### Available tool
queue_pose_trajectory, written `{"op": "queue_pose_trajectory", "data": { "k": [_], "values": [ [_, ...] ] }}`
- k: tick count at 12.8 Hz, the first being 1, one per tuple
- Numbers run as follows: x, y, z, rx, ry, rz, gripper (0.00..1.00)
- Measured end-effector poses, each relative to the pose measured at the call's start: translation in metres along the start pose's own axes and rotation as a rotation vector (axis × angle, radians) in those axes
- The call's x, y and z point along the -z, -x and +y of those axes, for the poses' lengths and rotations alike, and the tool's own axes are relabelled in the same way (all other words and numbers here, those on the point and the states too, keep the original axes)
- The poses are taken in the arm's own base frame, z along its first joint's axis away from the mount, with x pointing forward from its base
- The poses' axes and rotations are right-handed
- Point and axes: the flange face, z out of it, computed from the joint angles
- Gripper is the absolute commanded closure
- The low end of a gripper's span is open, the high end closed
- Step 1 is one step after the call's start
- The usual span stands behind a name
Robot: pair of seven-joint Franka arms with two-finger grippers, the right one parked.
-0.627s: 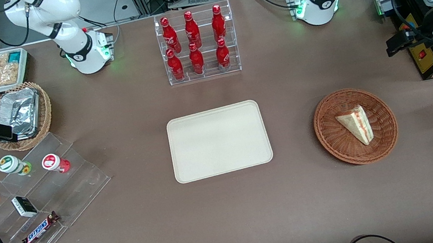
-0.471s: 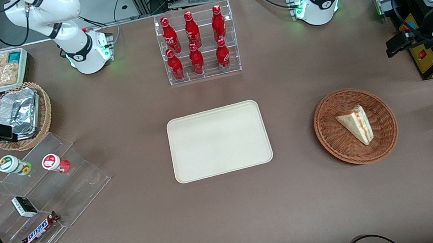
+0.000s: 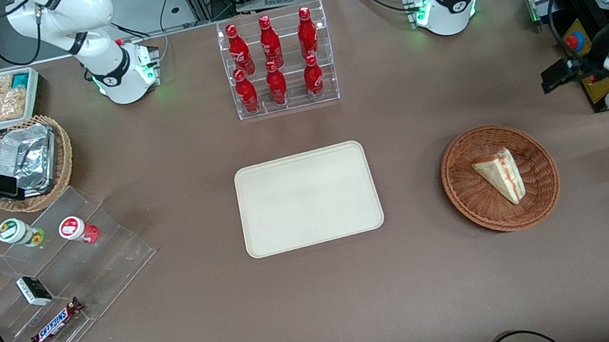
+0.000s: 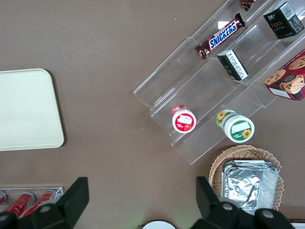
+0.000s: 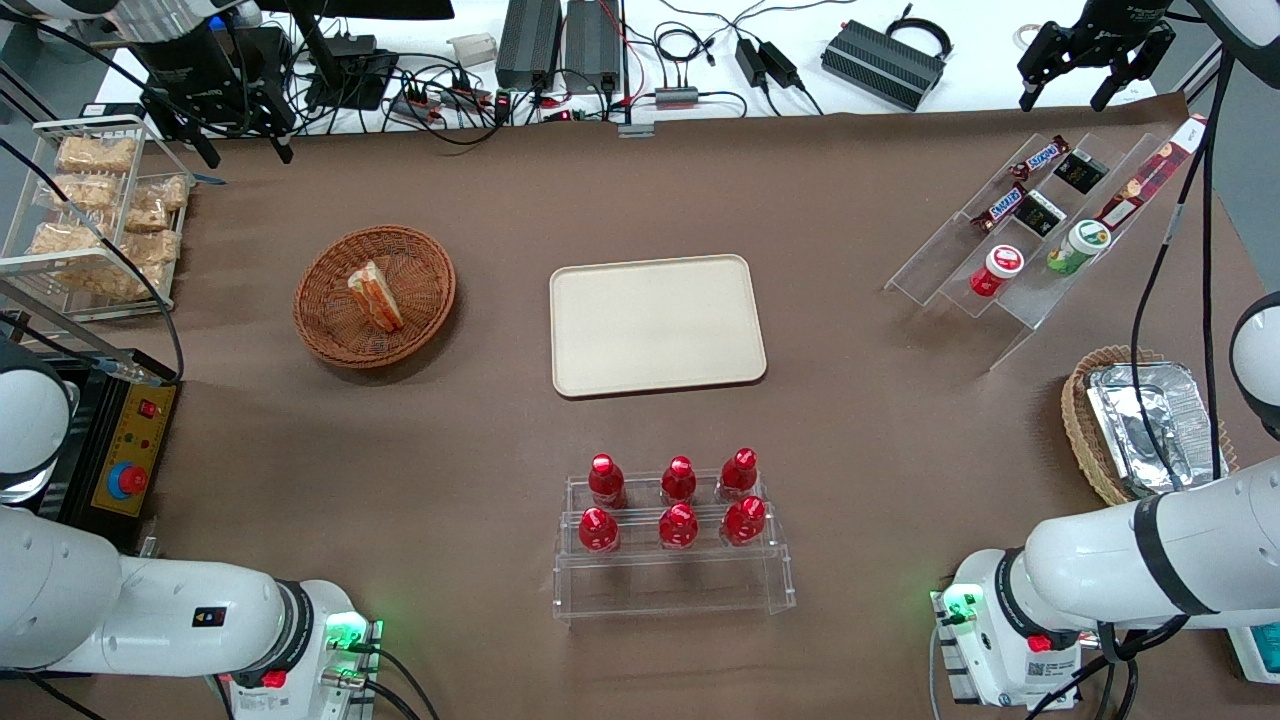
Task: Place sandwich from basket to tray
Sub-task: 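Move the left gripper over the sandwich in the wicker basket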
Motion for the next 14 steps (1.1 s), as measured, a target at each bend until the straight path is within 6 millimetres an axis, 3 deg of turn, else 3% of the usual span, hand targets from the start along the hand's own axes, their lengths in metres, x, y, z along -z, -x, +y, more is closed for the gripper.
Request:
{"op": "queue_pose_trajectory", "data": {
  "k": [5, 9, 12, 14],
  "values": [
    [-0.071, -0.029, 0.000, 0.006, 0.000, 0.013, 0.00],
    [-0.137, -0.038, -0.001, 0.011, 0.003, 0.052, 0.00],
    [-0.165, -0.036, -0.008, 0.024, 0.003, 0.055, 0.00],
    [-0.173, -0.035, -0.014, 0.041, 0.004, 0.050, 0.00]
  ]
}}
